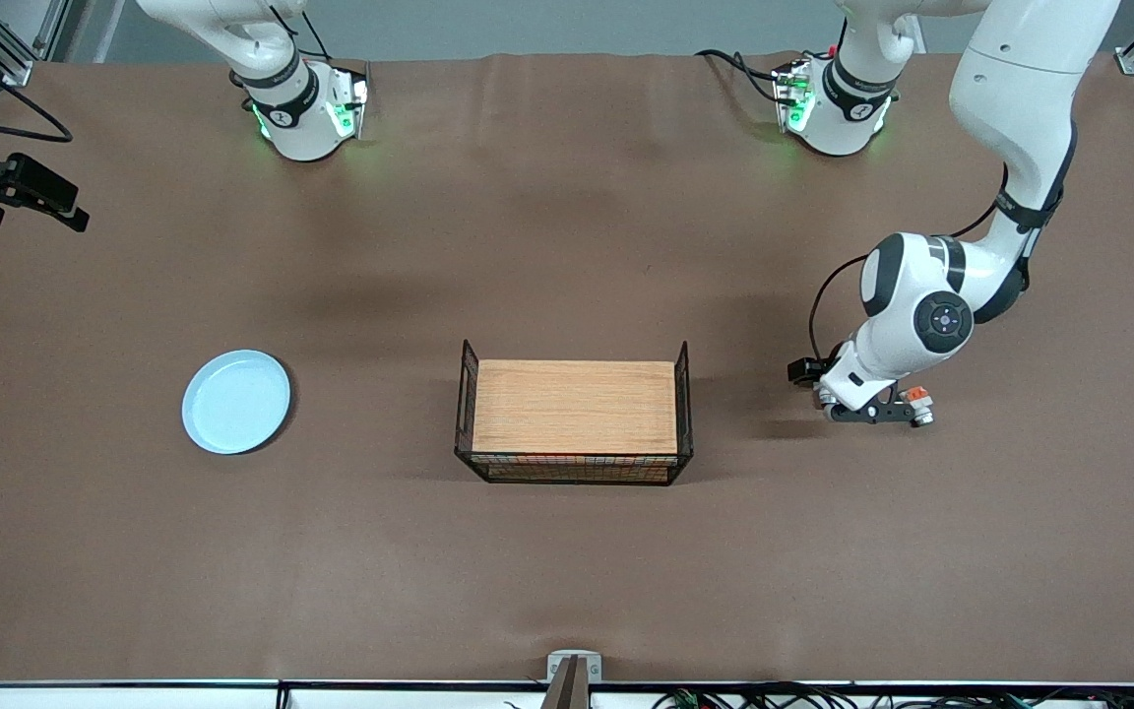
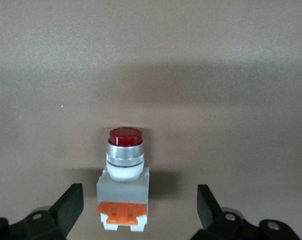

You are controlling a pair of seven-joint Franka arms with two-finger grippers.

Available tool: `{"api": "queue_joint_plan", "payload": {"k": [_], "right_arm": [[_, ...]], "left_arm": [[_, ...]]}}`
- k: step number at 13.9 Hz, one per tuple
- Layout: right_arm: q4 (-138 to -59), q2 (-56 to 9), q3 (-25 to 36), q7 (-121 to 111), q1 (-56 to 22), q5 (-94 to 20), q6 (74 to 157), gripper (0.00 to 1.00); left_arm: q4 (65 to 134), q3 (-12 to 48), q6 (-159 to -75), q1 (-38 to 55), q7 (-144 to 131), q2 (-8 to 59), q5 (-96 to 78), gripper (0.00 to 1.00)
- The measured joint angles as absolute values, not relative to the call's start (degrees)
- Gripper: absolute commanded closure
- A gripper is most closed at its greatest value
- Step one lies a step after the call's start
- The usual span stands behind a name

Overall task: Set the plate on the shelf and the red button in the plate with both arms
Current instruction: 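Reach the left gripper down to the red push button, then close the left gripper on the button while the right gripper reaches the plate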

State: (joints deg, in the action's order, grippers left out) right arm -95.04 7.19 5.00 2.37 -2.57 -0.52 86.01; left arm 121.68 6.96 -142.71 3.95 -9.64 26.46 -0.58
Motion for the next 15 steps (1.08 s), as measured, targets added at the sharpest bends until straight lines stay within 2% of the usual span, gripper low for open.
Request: {"api": "queue_joint_plan", "payload": {"k": [6, 15], "right_arm": [[-95.0, 7.2, 5.0, 2.4, -2.6, -0.5, 86.1, 0.0], [-93.7, 7.2, 5.1, 2.5, -2.5, -0.5, 85.5, 0.0]], "left_arm": [[121.6, 6.9, -145.1, 3.8, -9.8, 27.6, -0.6, 0.03], [121.6, 6.8, -145.1, 3.7, -10.0, 27.8, -0.6, 0.52]]}}
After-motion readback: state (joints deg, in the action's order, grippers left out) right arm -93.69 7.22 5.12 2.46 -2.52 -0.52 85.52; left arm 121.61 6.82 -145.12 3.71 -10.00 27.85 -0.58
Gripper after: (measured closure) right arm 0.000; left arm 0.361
